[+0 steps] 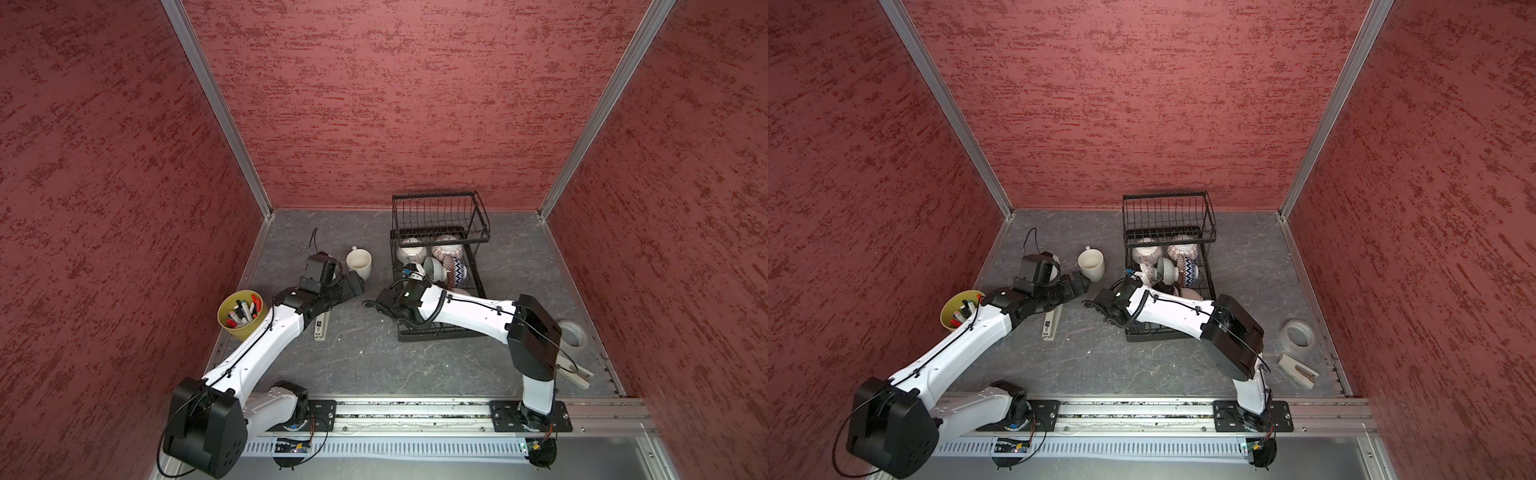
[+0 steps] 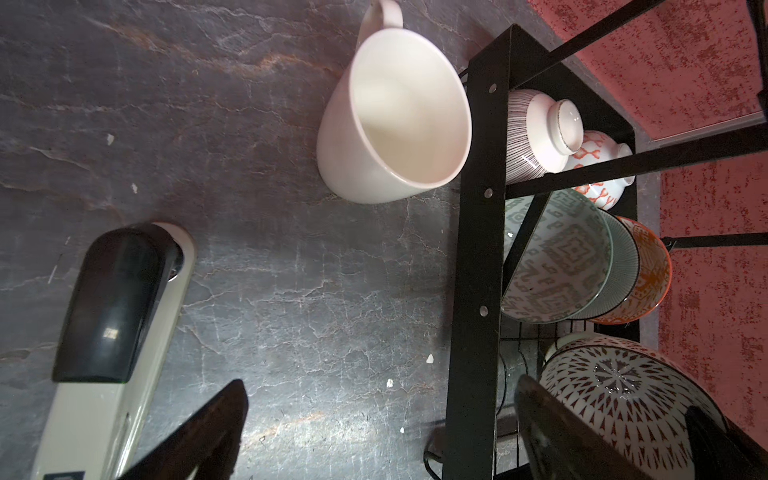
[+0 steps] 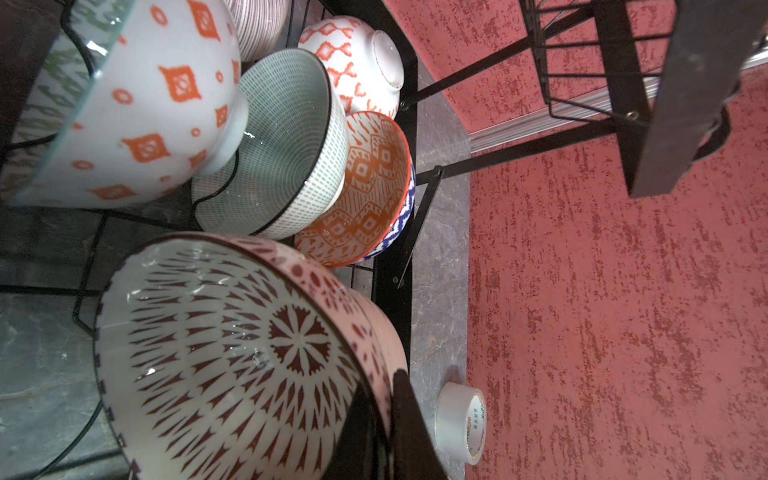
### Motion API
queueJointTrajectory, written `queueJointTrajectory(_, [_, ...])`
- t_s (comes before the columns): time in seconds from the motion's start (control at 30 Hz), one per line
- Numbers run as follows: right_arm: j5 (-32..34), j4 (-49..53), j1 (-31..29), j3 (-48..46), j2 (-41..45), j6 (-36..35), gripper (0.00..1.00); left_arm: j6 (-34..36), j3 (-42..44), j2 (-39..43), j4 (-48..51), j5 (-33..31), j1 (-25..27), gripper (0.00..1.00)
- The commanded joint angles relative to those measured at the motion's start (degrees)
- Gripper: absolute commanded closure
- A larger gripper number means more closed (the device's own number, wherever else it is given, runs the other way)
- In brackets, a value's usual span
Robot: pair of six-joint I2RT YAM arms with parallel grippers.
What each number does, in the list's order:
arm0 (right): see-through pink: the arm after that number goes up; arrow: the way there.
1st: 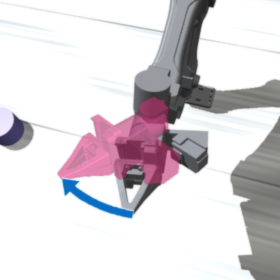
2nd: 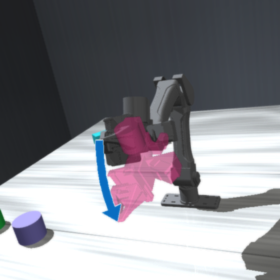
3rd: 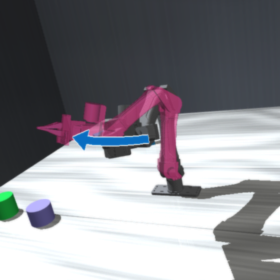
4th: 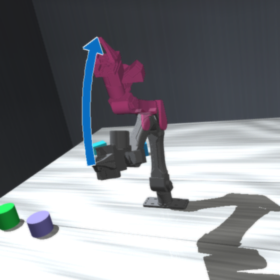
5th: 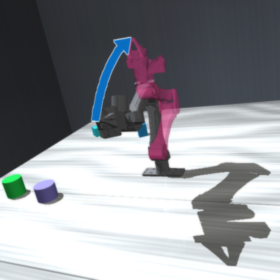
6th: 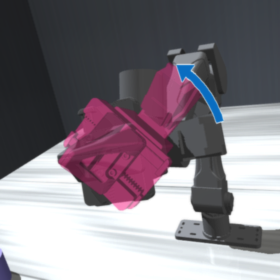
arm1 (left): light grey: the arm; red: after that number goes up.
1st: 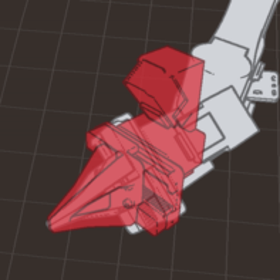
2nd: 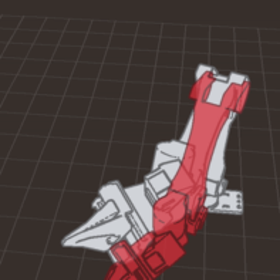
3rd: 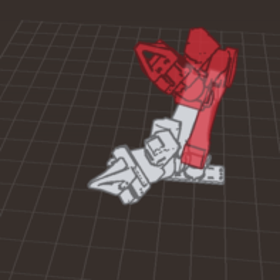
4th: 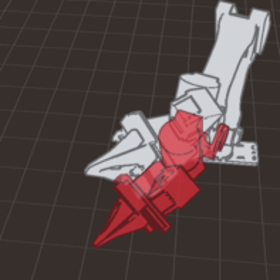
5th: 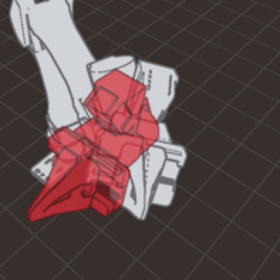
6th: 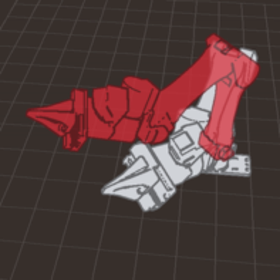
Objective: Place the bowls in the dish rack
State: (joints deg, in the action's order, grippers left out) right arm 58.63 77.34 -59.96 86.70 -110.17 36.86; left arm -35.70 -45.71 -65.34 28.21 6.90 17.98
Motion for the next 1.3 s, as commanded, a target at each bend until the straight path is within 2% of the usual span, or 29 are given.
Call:
queueJointTrajectory(0.0, [3.83,1.72,-0.33,-0.67,0.93,2.86,1.0,1.25,0.49,-0.36,-1.8,1.51,-0.77,0.0])
queueJointTrajectory(0.3, [1.76,0.82,-0.44,-3.71,-0.12,5.32,1.0,1.6,0.55,-1.03,-2.08,2.18,-1.72,0.0])
queueJointTrajectory(0.9, [-1.68,-4.2,-0.96,-3.46,-4.19,2.95,1.0,1.25,1.9,-0.84,-2.81,3.78,-3.55,0.0])
queueJointTrajectory(1.07, [-0.87,-2.89,-0.94,-2.38,-5.04,3.78,1.0,1.26,2.07,-0.72,-2.9,4.12,-4.0,0.01])
queueJointTrajectory(1.27, [2.38,3.62,-0.96,0.78,-7.51,7.39,1.0,1.27,2.24,-0.93,-3.16,4.29,-4.16,0.0])
